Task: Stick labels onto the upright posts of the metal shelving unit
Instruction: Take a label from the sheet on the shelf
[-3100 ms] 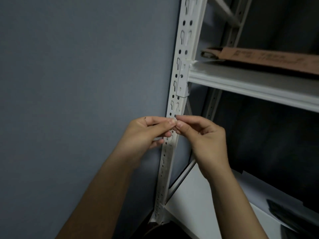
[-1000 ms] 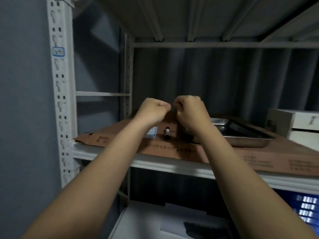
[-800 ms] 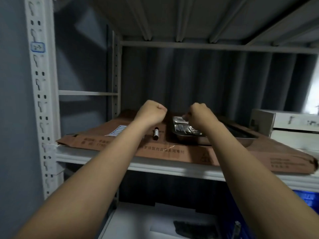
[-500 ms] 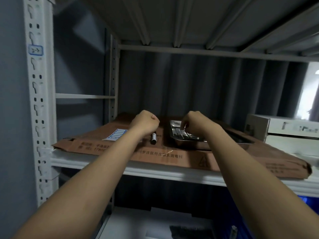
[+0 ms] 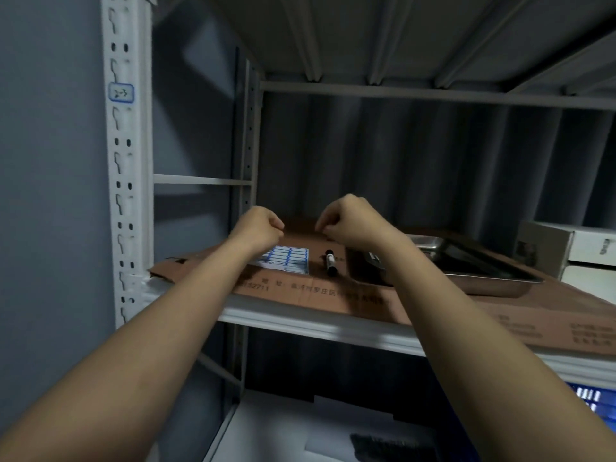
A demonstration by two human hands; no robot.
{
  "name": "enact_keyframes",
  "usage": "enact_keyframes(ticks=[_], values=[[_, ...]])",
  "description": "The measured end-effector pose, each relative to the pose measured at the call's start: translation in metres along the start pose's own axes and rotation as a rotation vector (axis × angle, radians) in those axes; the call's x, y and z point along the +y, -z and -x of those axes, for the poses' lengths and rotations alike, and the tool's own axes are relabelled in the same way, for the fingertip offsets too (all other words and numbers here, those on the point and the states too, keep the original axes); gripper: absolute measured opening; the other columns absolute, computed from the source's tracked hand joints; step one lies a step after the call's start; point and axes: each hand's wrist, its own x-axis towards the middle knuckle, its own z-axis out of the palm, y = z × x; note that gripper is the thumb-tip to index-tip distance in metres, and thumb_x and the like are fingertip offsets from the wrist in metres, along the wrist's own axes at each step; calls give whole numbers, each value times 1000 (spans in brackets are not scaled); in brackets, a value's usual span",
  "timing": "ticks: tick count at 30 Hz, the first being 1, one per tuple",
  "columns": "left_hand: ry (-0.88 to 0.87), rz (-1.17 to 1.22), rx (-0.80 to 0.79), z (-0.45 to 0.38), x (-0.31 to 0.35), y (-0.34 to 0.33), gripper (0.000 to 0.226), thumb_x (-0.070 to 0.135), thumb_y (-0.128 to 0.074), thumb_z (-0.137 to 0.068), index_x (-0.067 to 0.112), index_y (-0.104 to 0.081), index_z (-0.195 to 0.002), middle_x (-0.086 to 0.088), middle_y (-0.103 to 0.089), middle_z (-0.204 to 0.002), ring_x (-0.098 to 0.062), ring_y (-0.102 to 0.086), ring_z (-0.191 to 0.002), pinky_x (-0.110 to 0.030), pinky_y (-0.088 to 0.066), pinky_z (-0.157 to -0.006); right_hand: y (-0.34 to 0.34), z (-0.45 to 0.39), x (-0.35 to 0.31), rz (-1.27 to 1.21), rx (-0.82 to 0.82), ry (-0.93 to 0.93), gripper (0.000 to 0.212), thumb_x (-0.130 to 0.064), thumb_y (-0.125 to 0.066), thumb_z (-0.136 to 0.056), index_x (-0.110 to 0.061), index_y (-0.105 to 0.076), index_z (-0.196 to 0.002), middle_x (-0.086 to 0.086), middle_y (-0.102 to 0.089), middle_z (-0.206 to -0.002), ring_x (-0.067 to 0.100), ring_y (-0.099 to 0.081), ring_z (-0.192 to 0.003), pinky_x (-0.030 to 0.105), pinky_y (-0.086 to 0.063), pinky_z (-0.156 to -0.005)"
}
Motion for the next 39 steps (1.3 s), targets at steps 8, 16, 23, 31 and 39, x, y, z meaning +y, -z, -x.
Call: enact_keyframes(ticks=[8,16,23,31,39], values=[[126,-649,-311,1,-21,25,52,46,-62,-85,10,-57,-122,-9,-60,-122,-28,-58,-106,-31,-45,-84,-59,-30,-32,118,-464,-110,55,-56,-59,-87,-10,-61,-117,4,-60,-103,20,-55,-91,30,-39,-74],[151,-525,-179,3,-32,24,31,18,-66,-85,3,-61,-112,-15,-63,-115,-29,-59,-105,-29,-42,-77,-85,-29,-32,182,-380,-20,36,-41,-56,-94,-14,-67,-116,9,-65,-116,20,-55,-90,29,-37,-75],[252,-240,-106,2,-39,32,38,9,-73,-79,-1,-62,-114,-16,-65,-113,-29,-60,-104,-30,-44,-83,-90,-24,-31,100,-184,24,21,-22,-63,-90,-19,-73,-108,8,-66,-116,24,-59,-104,29,-43,-79],[246,477,192,27,-33,49,47,-12,-51,-84,4,-51,-128,-23,-61,-116,-31,-61,-96,-35,-51,-78,-87,-5,-49,-144,178,4,20,-22,-60,-92,-19,-71,-108,7,-68,-115,27,-59,-110,30,-44,-85],[210,817,302,88,-25,81,37,-10,-46,-89,11,-54,-118,-2,-65,-93,-12,-64,-79,-21,-55,-62,-73,26,-83,-1272,213,-400,83,-27,-74,-82,-6,-27,-147,14,-54,-136,26,-58,-117,45,-46,-103]])
